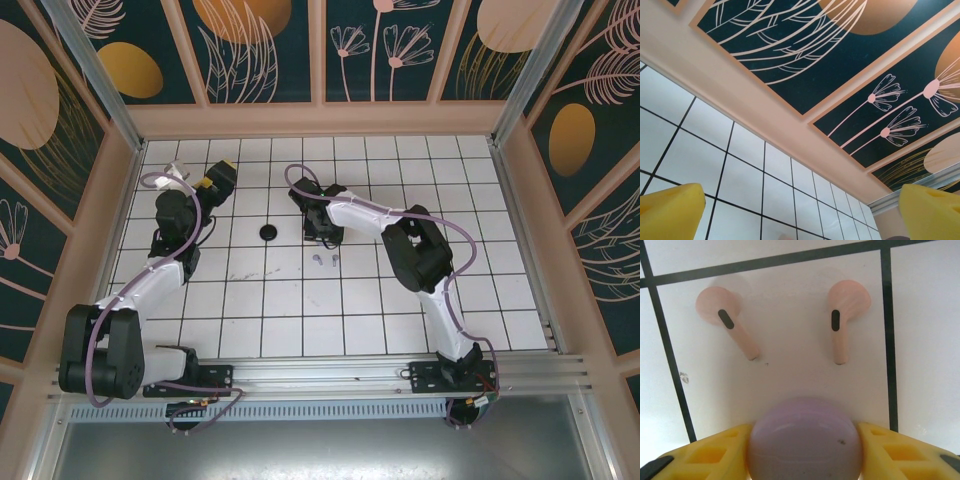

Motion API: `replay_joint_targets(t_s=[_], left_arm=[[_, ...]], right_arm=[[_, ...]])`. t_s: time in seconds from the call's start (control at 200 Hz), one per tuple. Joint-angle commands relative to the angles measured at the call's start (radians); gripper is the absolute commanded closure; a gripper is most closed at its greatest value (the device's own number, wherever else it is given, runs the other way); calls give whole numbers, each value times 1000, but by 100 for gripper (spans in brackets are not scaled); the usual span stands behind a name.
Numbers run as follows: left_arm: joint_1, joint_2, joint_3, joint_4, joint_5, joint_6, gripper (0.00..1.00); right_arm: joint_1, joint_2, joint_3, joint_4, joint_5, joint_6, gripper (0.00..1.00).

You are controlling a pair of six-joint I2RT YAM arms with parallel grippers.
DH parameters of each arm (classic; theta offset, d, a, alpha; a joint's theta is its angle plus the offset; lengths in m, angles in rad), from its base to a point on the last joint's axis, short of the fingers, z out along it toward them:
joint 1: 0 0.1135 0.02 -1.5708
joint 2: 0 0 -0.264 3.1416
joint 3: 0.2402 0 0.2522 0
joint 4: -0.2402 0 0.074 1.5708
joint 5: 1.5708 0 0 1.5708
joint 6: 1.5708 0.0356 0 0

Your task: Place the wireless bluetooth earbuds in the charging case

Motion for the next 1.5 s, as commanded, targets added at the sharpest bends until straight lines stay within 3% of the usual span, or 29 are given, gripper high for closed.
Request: replay_joint_targets(t_s=[0.0, 0.235, 0.37, 0.515, 0.891, 1.081, 1.246, 1.491], left_arm=[[-1, -25, 29, -3, 30, -35, 1], [0, 11, 21, 135, 253, 71, 6], [-2, 68, -12, 255, 396, 51, 7], [-27, 130, -69, 389, 479, 30, 7], [-198, 263, -135, 657, 437, 40, 12], [-227, 372, -158, 880, 358, -58, 28], [-254, 455, -135, 956, 327, -89, 42], [-285, 520, -86, 994, 316, -105, 48]], right_arm=[[9, 12, 8, 1, -11, 15, 64], [31, -112, -43, 43, -2, 45, 69], [28, -230, -79, 74, 2, 68, 69], [6, -328, -91, 101, -13, 94, 70], [-58, -380, 11, 190, -112, 264, 70], [-61, -390, -1, 238, -137, 368, 70], [-58, -395, -15, 265, -141, 415, 71], [-47, -395, -20, 270, -142, 426, 71]])
